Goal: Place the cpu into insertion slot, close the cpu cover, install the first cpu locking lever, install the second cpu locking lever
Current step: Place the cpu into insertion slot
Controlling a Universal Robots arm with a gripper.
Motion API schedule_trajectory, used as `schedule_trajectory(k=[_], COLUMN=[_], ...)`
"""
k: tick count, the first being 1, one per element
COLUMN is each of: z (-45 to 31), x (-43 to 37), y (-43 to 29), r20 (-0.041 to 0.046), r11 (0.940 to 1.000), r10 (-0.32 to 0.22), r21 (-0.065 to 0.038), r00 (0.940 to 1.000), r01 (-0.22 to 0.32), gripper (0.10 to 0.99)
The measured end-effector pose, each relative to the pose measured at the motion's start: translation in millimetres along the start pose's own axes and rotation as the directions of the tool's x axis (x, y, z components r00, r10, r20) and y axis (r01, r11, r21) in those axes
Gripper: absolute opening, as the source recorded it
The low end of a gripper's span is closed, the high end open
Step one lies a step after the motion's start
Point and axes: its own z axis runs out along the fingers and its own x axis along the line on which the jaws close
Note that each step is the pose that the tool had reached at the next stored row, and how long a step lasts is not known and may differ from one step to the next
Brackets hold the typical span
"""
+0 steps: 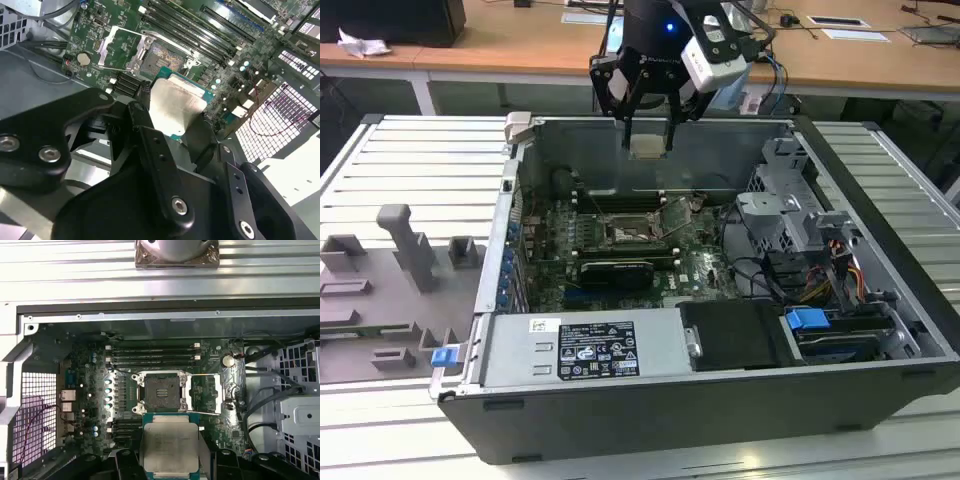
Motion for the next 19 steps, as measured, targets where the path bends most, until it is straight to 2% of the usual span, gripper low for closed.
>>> schedule_trajectory(k=[5,19], z=[0.4,3.0], x=[0.0,-0.1], y=[0.0,-0.3], r20=[0.0044,0.006], r11=[0.9988,0.9978], r10=[0.05,0.066], r21=[-0.001,0.0], r00=[0.9987,0.9978], r01=[-0.05,-0.066], gripper=[0.529,0.529])
